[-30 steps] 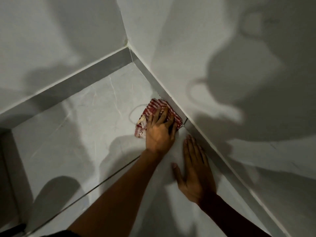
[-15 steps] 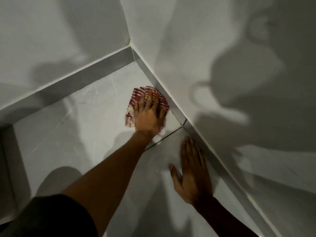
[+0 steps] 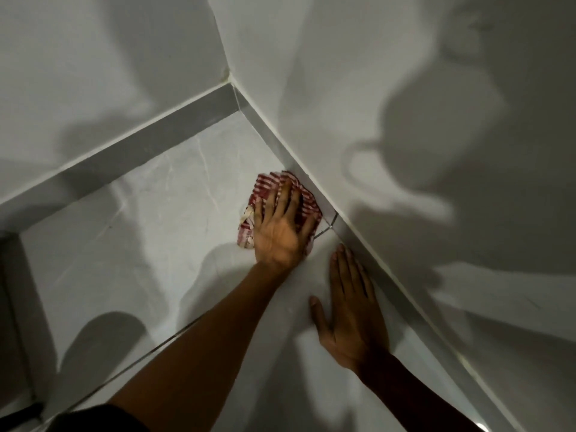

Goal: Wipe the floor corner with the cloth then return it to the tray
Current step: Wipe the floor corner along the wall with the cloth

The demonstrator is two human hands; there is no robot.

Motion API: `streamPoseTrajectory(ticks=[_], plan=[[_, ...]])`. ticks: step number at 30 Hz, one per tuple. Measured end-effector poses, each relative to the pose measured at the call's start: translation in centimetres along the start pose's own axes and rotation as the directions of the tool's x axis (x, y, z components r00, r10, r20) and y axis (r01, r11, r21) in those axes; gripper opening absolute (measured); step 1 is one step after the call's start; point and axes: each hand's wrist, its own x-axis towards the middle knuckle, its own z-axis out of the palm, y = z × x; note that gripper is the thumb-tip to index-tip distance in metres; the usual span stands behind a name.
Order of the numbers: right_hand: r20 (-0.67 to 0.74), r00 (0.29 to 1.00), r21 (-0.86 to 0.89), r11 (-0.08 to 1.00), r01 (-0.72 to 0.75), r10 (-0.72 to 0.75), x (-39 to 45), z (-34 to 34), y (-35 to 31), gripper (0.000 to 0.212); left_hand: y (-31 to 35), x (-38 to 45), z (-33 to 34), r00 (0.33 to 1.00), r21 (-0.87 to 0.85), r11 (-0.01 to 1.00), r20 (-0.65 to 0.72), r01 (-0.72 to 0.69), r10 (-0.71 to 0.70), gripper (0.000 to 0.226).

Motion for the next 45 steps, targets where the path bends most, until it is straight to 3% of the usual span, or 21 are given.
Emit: streamPoseTrajectory(ticks=[3,9,15,18,24,26,29,32,34,36,39,45], plan=[[-0.013,1.000,-0.017,1.000,0.002,-0.002,0.1,0.0,0.1,0.090,0.2,1.8,0.0,0.997,-0.009,0.997,-0.013,0.077,-0.077,0.070],[-0.002,1.000,-0.027,1.000,-0.001,0.000,0.0,-0.1,0.0,0.089,1.5,-0.1,0.3,0.998,-0.039,0.998,-0.035,0.057,-0.058,0.065],[-0.013,1.000,-0.035,0.999,-0.001,0.001,0.2,-0.5,-0.1,0.090,-0.6,-2.0,0.6,0.983,0.080,0.980,0.038,-0.181,0.179,0.068],[-0.001,1.000,-0.048,0.999,-0.003,0.003,0.1,-0.6,-0.1,0.090,-1.8,-1.1,0.2,0.972,0.125,0.965,-0.005,-0.231,0.234,0.065],[0.004,1.000,-0.051,0.999,0.000,0.000,0.0,-0.6,-0.1,0.088,1.2,0.1,0.5,0.998,0.087,0.996,-0.059,0.036,-0.031,0.065],[0.005,1.000,-0.043,0.999,0.009,-0.008,0.0,-0.6,0.0,0.087,2.3,-0.8,0.8,0.997,0.040,0.998,-0.071,0.046,-0.043,0.062],[-0.021,1.000,-0.021,1.000,0.013,-0.014,0.0,-0.5,0.0,0.087,1.2,-3.1,0.7,0.984,0.037,0.986,-0.065,-0.161,0.163,0.053],[-0.012,1.000,-0.016,1.000,0.014,-0.015,-0.1,-0.4,0.0,0.086,-1.7,-4.3,-0.3,0.910,0.034,0.910,-0.005,-0.414,0.414,0.051],[-0.007,1.000,-0.006,1.000,0.017,-0.018,-0.1,-0.2,0.2,0.087,-3.2,-3.7,-1.0,0.873,0.059,0.871,0.043,-0.488,0.486,0.053],[-0.019,0.999,0.005,1.000,0.031,-0.031,-0.1,0.1,0.4,0.088,-4.0,-1.4,-1.7,0.901,0.101,0.896,0.070,-0.433,0.428,0.057],[-0.020,0.998,0.023,0.998,0.053,-0.052,-0.1,0.3,0.4,0.088,-4.4,3.5,-3.3,0.968,0.054,0.972,0.125,-0.227,0.219,0.064],[-0.026,0.999,0.017,0.999,0.047,-0.047,-0.2,0.6,0.5,0.089,-2.3,3.8,-2.5,0.993,-0.015,0.997,0.087,-0.078,0.079,0.054]])
